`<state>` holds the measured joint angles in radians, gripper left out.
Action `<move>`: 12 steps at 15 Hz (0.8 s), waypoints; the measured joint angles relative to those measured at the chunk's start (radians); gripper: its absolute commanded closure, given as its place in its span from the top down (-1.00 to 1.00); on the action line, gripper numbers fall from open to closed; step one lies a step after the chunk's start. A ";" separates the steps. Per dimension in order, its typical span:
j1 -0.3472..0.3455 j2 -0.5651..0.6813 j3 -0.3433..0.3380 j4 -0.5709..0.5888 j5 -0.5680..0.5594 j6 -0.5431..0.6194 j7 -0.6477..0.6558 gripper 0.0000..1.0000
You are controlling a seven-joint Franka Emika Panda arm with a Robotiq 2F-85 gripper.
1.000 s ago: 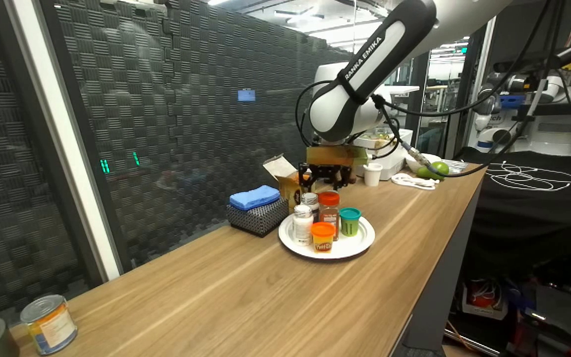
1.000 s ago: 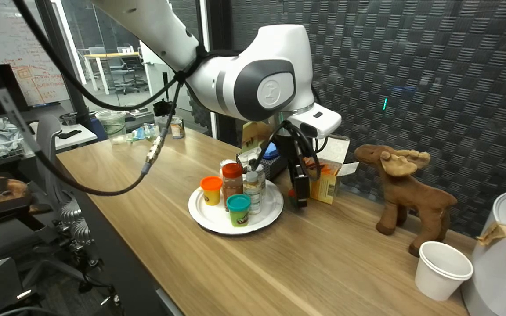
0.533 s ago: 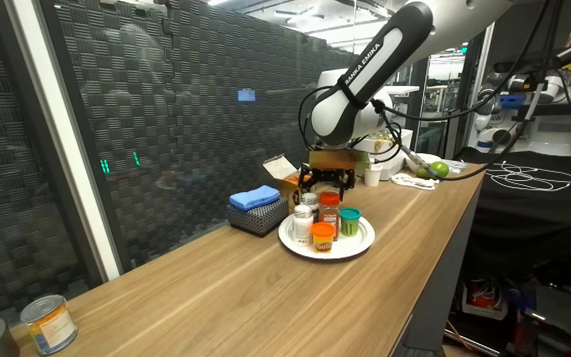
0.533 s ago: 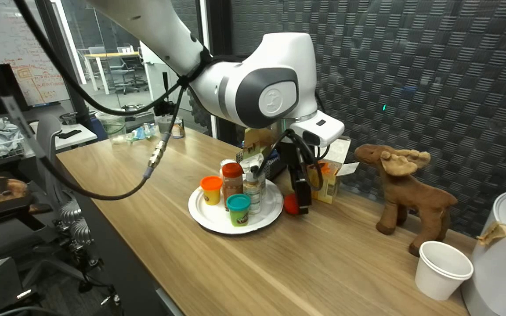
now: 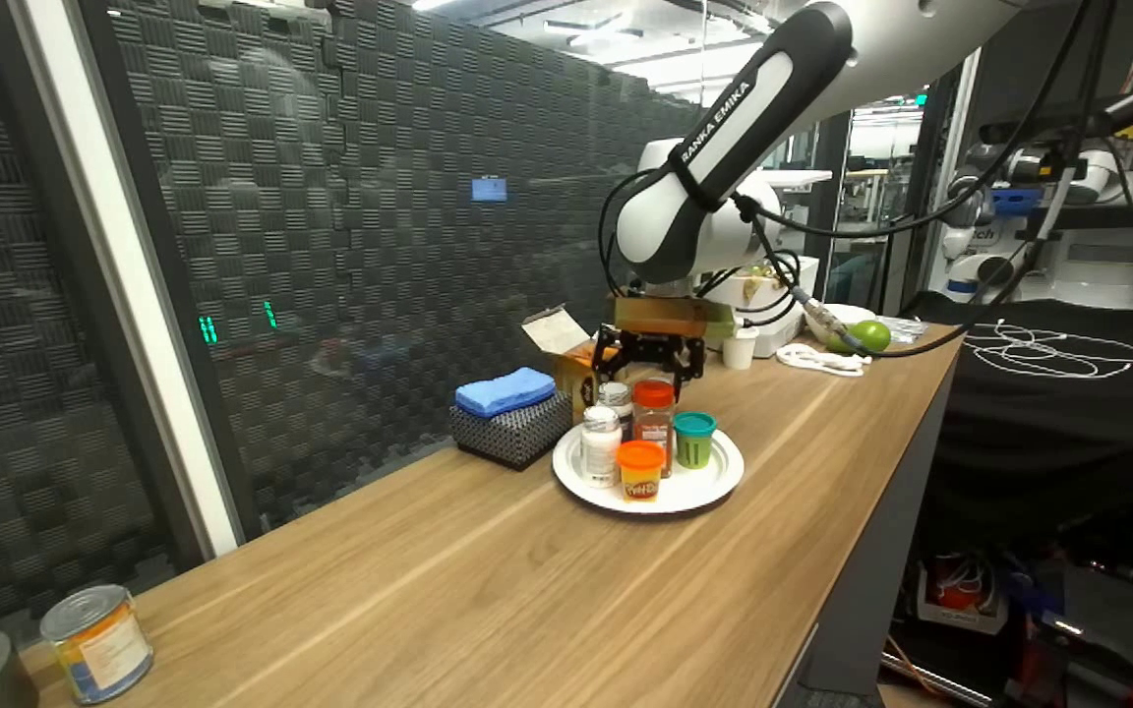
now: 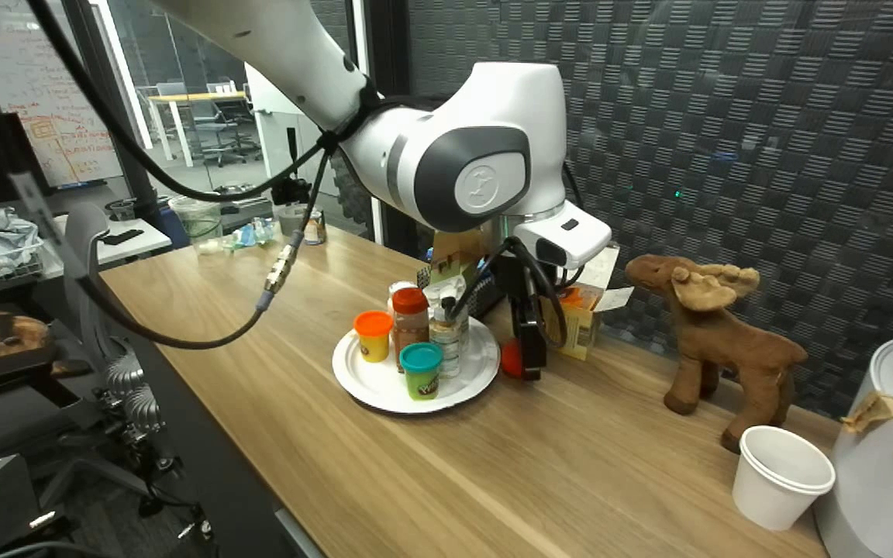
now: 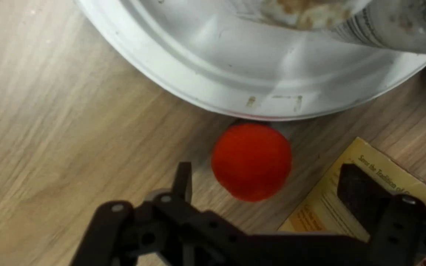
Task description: Pick the bottles and a red object and put them on the plate
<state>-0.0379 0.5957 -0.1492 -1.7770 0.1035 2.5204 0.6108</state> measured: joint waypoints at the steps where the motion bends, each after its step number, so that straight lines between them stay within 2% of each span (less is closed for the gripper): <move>1: -0.002 0.000 0.002 -0.001 0.013 0.000 -0.007 0.48; 3: -0.007 0.000 0.007 -0.002 0.045 0.000 -0.022 0.40; 4: -0.011 -0.001 0.009 -0.002 0.059 0.000 -0.029 0.29; 8: -0.016 -0.012 0.018 -0.002 0.113 0.001 -0.053 -0.36; 12: -0.016 -0.025 0.020 -0.015 0.135 0.015 -0.055 -0.47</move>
<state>-0.0541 0.5708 -0.1291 -1.7923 0.2388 2.5353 0.5561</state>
